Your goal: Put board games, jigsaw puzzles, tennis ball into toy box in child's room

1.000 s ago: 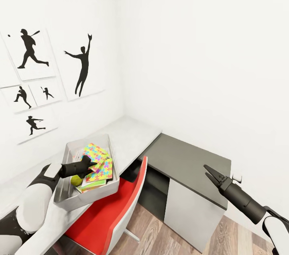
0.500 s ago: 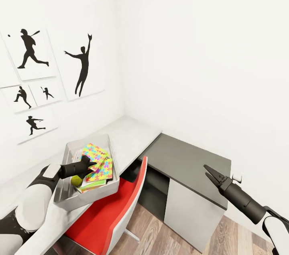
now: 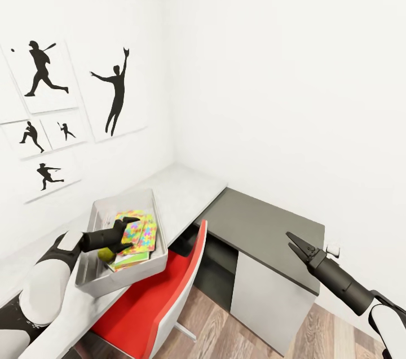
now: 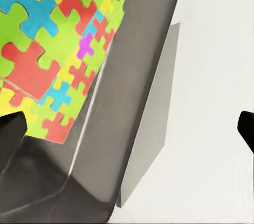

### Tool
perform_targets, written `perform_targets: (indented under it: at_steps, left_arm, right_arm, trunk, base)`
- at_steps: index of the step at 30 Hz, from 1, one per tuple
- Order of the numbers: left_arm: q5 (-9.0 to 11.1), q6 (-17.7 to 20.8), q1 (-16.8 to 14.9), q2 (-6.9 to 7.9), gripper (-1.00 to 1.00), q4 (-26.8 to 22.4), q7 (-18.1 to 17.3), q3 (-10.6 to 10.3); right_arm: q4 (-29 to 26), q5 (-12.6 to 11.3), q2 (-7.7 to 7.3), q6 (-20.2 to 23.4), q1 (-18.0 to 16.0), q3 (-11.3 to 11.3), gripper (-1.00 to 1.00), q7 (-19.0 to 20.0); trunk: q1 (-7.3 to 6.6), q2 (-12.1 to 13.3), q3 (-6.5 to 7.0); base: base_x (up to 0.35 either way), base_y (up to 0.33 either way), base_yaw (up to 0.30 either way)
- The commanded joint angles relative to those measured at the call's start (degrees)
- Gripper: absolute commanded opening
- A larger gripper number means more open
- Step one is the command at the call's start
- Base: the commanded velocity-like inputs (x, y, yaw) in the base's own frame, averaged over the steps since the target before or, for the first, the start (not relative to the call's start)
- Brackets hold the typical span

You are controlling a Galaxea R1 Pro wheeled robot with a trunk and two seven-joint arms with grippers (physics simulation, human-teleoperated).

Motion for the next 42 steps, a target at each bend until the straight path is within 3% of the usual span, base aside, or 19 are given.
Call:
perform_targets:
  at_steps: [1,13,21,25,28,30,32,35,36,38,40,42]
  left_arm:
    - [-0.6,0.9,-0.1,0.12,1.00,-0.2,-0.4,0.4]
    - [-0.4,3.8,-0.2,5.44,1.00,-0.6,-0.5,0.5]
    - [0.3,3.8,-0.2,7.24,1.00,-0.6,-1.7,0.4]
    - [0.3,3.8,-0.2,7.44,1.00,-0.5,-6.5,0.0]
    - [0.1,3.8,-0.2,8.37,1.00,-0.5,-13.9,-1.1]
    - [-0.1,3.8,-0.2,9.76,1.00,-0.5,-19.2,-4.3]
    - [-0.2,3.8,-0.2,11.86,1.00,-0.6,-26.6,-9.8]
    - [-0.6,3.8,-0.2,14.95,1.00,-2.1,-41.5,-21.5]
    - [-0.7,3.8,-0.1,16.25,1.00,-5.1,-49.3,-27.5]
    - [-0.9,3.8,0.6,18.32,1.00,-10.2,-58.5,-33.9]
    - [-0.9,2.5,2.1,20.19,1.00,-14.3,-65.2,-37.3]
    - [-1.0,-0.1,3.8,21.29,1.00,-17.0,-69.6,-38.6]
  right_arm:
    - [0.0,-0.2,0.00,0.4,-0.1,-0.1,1.00,0.0]
    - [0.0,-0.2,0.01,0.4,-0.1,0.0,1.00,-0.1]
    - [0.0,-0.2,0.00,0.4,-0.1,0.0,1.00,-0.1]
    - [0.0,-0.2,0.00,0.4,-0.1,0.0,1.00,-0.1]
    - [0.0,-0.2,0.00,0.4,-0.1,0.0,1.00,-0.1]
    - [0.0,-0.2,0.02,0.4,-0.1,0.0,1.00,-0.1]
    - [0.0,-0.2,0.05,0.4,-0.1,0.0,1.00,-0.1]
    - [0.0,-0.2,0.08,0.4,-0.1,0.1,1.00,-0.1]
    - [0.0,-0.2,0.09,0.4,-0.1,0.1,1.00,-0.1]
    - [0.0,-0.2,0.09,0.3,-0.1,0.2,1.00,-0.2]
    - [0.0,-0.1,0.09,0.3,-0.1,0.2,1.00,-0.3]
    - [0.0,-0.2,0.09,0.3,-0.1,0.2,1.00,-0.4]
  trunk:
    - [0.03,-0.1,-0.12]
    - [0.03,-0.1,-0.12]
    - [0.03,-0.1,-0.12]
    - [0.03,-0.1,-0.12]
    - [0.03,-0.1,-0.12]
    - [0.03,-0.1,-0.12]
    - [0.03,-0.1,-0.12]
    - [0.03,-0.1,-0.12]
    - [0.03,-0.1,-0.12]
    - [0.03,-0.1,-0.12]
    - [0.03,-0.1,-0.12]
    - [0.03,-0.1,-0.12]
  base:
    - [0.000,0.000,0.000]
    - [0.000,0.000,0.000]
    - [0.000,0.000,0.000]
    - [0.000,0.000,0.000]
    - [0.000,0.000,0.000]
    - [0.000,0.000,0.000]
    - [0.000,0.000,0.000]
    - [0.000,0.000,0.000]
    - [0.000,0.000,0.000]
    - [0.000,0.000,0.000]
    - [0.000,0.000,0.000]
    - [0.000,0.000,0.000]
